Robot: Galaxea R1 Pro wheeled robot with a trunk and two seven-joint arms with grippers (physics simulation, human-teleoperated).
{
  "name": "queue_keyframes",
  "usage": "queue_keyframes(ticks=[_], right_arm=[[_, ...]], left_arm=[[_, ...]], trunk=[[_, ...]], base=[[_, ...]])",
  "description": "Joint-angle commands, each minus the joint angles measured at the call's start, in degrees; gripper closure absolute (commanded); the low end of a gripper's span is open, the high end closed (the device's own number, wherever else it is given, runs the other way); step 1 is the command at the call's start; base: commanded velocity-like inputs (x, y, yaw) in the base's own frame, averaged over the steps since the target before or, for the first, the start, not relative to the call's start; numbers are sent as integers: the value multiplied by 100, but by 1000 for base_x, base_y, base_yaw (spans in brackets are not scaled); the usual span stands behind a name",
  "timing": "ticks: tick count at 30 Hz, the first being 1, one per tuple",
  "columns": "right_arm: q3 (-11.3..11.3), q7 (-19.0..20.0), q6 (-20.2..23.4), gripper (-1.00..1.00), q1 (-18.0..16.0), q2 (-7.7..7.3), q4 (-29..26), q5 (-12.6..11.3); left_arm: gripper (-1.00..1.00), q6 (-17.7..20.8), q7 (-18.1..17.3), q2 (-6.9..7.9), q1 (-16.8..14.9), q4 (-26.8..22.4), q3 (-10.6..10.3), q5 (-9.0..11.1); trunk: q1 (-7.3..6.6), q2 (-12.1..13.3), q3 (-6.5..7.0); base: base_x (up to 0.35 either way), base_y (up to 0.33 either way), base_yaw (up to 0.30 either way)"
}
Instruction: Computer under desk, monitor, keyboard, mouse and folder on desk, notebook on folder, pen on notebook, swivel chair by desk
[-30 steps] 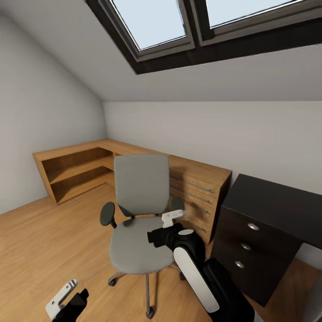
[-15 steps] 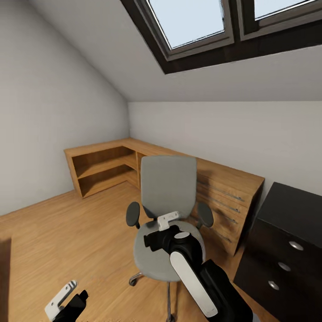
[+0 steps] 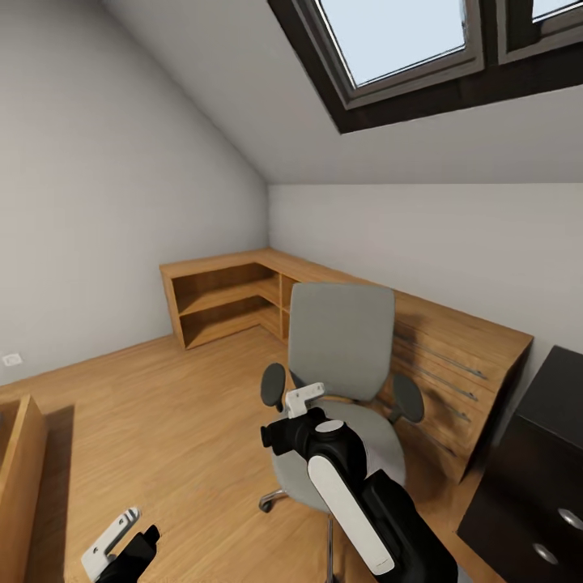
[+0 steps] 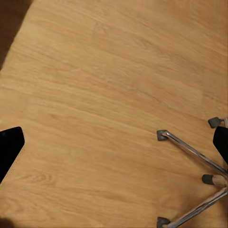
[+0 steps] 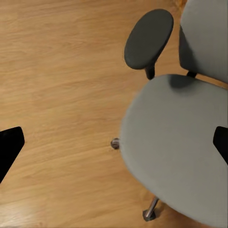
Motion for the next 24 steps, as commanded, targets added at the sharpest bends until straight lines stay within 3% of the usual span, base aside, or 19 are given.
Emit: queue_keyframes(ticks=[1, 10, 24], right_arm=[[5, -59, 15, -100, -5, -1, -4, -56], [5, -57, 15, -100, -6, -7, -6, -57], [5, -57, 15, -100, -4, -13, -11, -57]], left_arm=[[-100, -32, 16, 5, -2, -8, -7, 38], [-100, -34, 18, 5, -2, -8, -15, 34], [-100, -41, 24, 5, -2, -7, -31, 25]], trunk=[[0, -3, -5], [0, -3, -5], [0, -3, -5]], base=[[0, 0, 276], [65, 0, 276], [314, 0, 276]])
